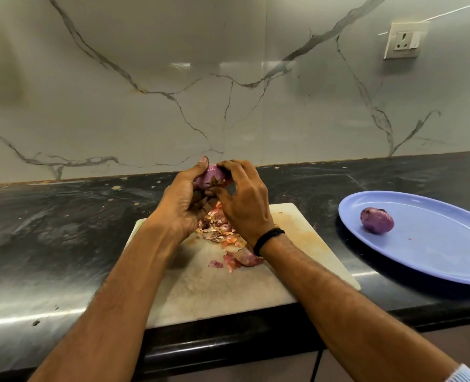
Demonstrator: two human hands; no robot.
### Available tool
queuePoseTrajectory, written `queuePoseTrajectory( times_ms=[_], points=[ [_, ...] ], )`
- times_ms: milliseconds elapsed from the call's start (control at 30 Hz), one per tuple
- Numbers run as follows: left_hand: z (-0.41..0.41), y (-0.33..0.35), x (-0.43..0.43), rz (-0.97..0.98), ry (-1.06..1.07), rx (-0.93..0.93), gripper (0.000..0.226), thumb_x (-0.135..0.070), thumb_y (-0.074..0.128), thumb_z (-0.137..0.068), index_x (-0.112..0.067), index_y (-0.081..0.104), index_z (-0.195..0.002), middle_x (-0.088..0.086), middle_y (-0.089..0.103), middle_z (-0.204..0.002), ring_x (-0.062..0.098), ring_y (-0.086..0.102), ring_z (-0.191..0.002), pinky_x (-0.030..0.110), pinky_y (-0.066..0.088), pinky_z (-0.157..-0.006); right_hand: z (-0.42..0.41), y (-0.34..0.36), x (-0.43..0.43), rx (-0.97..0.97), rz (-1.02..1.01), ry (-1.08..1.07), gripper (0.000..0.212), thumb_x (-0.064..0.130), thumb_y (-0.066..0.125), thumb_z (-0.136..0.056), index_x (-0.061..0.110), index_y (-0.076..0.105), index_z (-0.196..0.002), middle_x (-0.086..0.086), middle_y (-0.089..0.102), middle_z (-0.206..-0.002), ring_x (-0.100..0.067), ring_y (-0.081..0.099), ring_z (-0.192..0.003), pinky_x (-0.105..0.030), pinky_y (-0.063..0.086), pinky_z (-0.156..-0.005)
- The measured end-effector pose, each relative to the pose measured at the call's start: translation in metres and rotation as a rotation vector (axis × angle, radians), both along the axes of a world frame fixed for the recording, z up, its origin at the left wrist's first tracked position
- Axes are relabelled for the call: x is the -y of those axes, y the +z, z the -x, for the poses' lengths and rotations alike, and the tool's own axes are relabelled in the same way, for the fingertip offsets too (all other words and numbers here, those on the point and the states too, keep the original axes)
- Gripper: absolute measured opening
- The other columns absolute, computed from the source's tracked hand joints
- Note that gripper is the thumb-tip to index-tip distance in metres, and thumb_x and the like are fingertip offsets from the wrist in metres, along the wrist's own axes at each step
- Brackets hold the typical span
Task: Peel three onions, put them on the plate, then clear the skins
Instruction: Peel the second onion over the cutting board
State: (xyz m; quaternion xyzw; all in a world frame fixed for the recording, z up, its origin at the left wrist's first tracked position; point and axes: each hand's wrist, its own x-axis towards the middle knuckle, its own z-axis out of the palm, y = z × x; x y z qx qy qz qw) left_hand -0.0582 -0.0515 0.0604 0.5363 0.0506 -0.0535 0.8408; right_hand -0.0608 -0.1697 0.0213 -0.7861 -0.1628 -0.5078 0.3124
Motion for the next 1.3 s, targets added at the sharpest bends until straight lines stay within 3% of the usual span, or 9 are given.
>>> queuePoseTrajectory(
  times_ms=[167, 233, 367, 533, 767, 900, 967, 1100, 1300],
  points=[
    [-0.003, -0.003, -0.003, -0.039, -0.009, 0.032, 0.049, -0.044, 0.075, -0.086, -0.004, 0.067, -0.113, 0.009, 0.067, -0.081, 0.018, 0.062, -0.071, 0.032, 0.060, -0.069, 0.000, 0.000, 0.001, 0.004, 0.005, 0.011, 0.037, 0.009, 0.080, -0.077, 0.002, 0.063, -0.109, -0.012, 0.062, -0.105, -0.020, 0.060, -0.095, -0.018, 0.047, -0.086],
    [-0.007, -0.004, -0.005, -0.045, -0.011, 0.048, 0.050, -0.042, 0.075, -0.086, -0.001, 0.068, -0.114, 0.008, 0.069, -0.076, 0.017, 0.061, -0.067, 0.035, 0.059, -0.073, 0.000, -0.001, 0.002, 0.004, 0.015, 0.007, 0.036, 0.008, 0.080, -0.077, 0.002, 0.063, -0.107, -0.012, 0.062, -0.103, -0.020, 0.060, -0.093, -0.019, 0.048, -0.084],
    [-0.010, -0.006, -0.010, -0.095, -0.003, 0.054, 0.047, -0.038, 0.077, -0.085, -0.002, 0.069, -0.113, 0.015, 0.071, -0.093, 0.022, 0.065, -0.075, 0.039, 0.060, -0.083, -0.002, -0.001, 0.006, -0.024, 0.061, 0.015, 0.034, 0.009, 0.081, -0.076, 0.002, 0.064, -0.104, -0.010, 0.063, -0.098, -0.020, 0.058, -0.088, -0.025, 0.052, -0.079],
    [-0.012, -0.009, -0.013, -0.199, -0.006, 0.052, 0.044, -0.037, 0.078, -0.082, -0.002, 0.071, -0.107, 0.017, 0.071, -0.095, 0.019, 0.063, -0.066, 0.030, 0.057, -0.059, 0.000, 0.001, 0.014, -0.094, 0.081, 0.074, 0.034, 0.020, 0.086, -0.072, 0.004, 0.064, -0.092, -0.007, 0.062, -0.087, -0.015, 0.053, -0.074, -0.013, 0.042, -0.064],
    [-0.014, -0.012, -0.014, -0.264, -0.032, 0.040, 0.044, -0.040, 0.077, -0.083, -0.004, 0.071, -0.107, 0.016, 0.070, -0.096, 0.022, 0.063, -0.075, 0.032, 0.056, -0.062, 0.002, 0.001, 0.016, -0.129, 0.101, 0.119, 0.030, 0.020, 0.084, -0.074, 0.004, 0.063, -0.088, -0.005, 0.060, -0.083, -0.015, 0.052, -0.070, -0.021, 0.047, -0.062],
    [-0.012, -0.009, -0.012, -0.209, 0.016, 0.010, 0.042, -0.041, 0.075, -0.085, -0.006, 0.070, -0.108, 0.011, 0.070, -0.087, 0.017, 0.063, -0.067, 0.030, 0.055, -0.053, 0.003, -0.003, 0.010, -0.079, 0.131, 0.115, 0.030, 0.009, 0.076, -0.082, 0.012, 0.049, -0.070, 0.001, 0.049, -0.069, -0.011, 0.040, -0.059, -0.014, 0.032, -0.054],
    [-0.012, -0.008, -0.011, -0.176, 0.033, 0.000, 0.044, -0.044, 0.073, -0.087, -0.006, 0.070, -0.107, 0.008, 0.068, -0.080, 0.016, 0.062, -0.063, 0.030, 0.055, -0.053, 0.002, -0.002, 0.007, -0.081, 0.094, 0.104, 0.029, 0.008, 0.076, -0.082, 0.012, 0.049, -0.071, 0.002, 0.049, -0.070, -0.010, 0.040, -0.060, -0.012, 0.033, -0.055],
    [-0.008, -0.007, -0.008, -0.130, 0.031, -0.024, 0.044, -0.044, 0.063, -0.094, -0.005, 0.069, -0.113, 0.009, 0.065, -0.079, 0.017, 0.058, -0.064, 0.029, 0.052, -0.054, -0.001, -0.002, 0.007, -0.113, 0.039, 0.111, 0.025, 0.005, 0.073, -0.081, 0.014, 0.051, -0.075, 0.004, 0.049, -0.076, -0.009, 0.041, -0.065, -0.009, 0.035, -0.057],
    [-0.002, -0.004, -0.009, -0.063, 0.029, -0.070, 0.043, -0.037, 0.046, -0.100, -0.004, 0.067, -0.115, 0.014, 0.068, -0.083, 0.019, 0.058, -0.069, 0.029, 0.049, -0.058, 0.000, -0.001, 0.008, -0.167, 0.005, 0.119, 0.030, 0.002, 0.069, -0.080, 0.017, 0.044, -0.071, 0.004, 0.048, -0.068, -0.005, 0.037, -0.059, -0.013, 0.035, -0.055]
  ],
)
